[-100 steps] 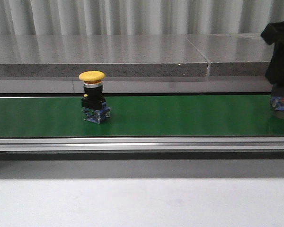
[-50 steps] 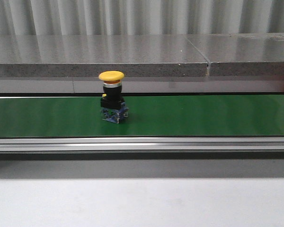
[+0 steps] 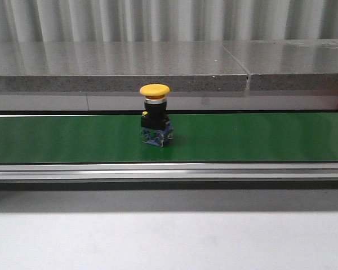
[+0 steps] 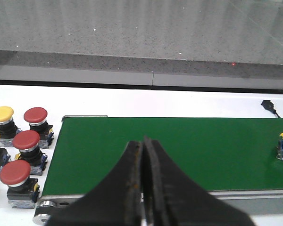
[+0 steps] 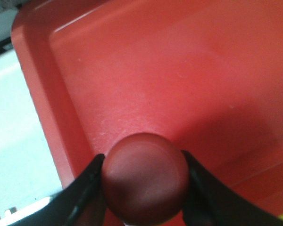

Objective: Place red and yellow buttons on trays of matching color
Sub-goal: 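Grasp the red button and carry it over the red tray, then lower the red button into the red tray and open the right gripper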

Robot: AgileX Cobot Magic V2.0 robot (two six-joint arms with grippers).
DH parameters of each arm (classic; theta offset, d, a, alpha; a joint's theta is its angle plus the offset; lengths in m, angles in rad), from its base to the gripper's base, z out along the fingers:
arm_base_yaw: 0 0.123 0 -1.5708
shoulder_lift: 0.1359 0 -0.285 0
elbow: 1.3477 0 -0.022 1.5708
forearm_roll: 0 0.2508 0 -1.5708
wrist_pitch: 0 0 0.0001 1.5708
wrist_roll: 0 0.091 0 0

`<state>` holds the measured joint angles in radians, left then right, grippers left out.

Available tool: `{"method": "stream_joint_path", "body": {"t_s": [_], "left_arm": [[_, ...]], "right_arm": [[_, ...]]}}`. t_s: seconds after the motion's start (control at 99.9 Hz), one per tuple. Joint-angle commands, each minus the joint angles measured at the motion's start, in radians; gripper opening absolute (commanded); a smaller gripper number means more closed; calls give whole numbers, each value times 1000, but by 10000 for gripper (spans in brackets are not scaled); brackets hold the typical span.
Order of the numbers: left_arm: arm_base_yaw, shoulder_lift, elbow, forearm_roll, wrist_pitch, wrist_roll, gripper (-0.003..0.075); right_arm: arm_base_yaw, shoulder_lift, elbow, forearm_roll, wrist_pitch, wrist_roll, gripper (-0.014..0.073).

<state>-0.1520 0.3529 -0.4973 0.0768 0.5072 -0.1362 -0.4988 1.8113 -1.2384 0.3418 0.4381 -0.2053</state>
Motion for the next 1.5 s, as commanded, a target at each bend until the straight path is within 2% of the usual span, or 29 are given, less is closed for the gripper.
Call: {"method": "stream_joint_path", "body": {"t_s": [0.0, 0.19, 0.26, 0.33, 0.43, 0.52, 0.781, 0.981, 1.281, 1.491], "left_arm": [[-11, 6, -25, -1, -75, -2, -21], [-11, 6, -25, -1, -75, -2, -21], [-11, 6, -25, -1, -75, -2, -21], [-11, 6, -25, -1, -75, -2, -21], [-11, 6, -25, -1, -75, -2, -21], [-11, 6, -25, -1, -75, -2, -21], [-11, 6, -25, -1, -75, -2, -21], [-11, 6, -25, -1, -75, -2, -21], [-11, 6, -25, -1, -75, -2, -21], [-11, 6, -25, -1, -75, -2, -21]], "right_arm": [[-5, -24, -37, 28, -62, 2, 220], [-5, 20, -37, 33, -65, 1, 220], [-5, 23, -37, 33, -66, 0, 246], [-5, 24, -37, 33, -66, 0, 342], [-5, 24, -39, 33, -65, 0, 554], [-5, 22, -39, 41, -64, 1, 668], [-3, -67, -39, 51, -38, 0, 647], [26, -209, -35, 51, 56, -1, 647], [160, -406, -19, 51, 212, -67, 647], [276, -538, 136, 51, 249, -104, 647]]}}
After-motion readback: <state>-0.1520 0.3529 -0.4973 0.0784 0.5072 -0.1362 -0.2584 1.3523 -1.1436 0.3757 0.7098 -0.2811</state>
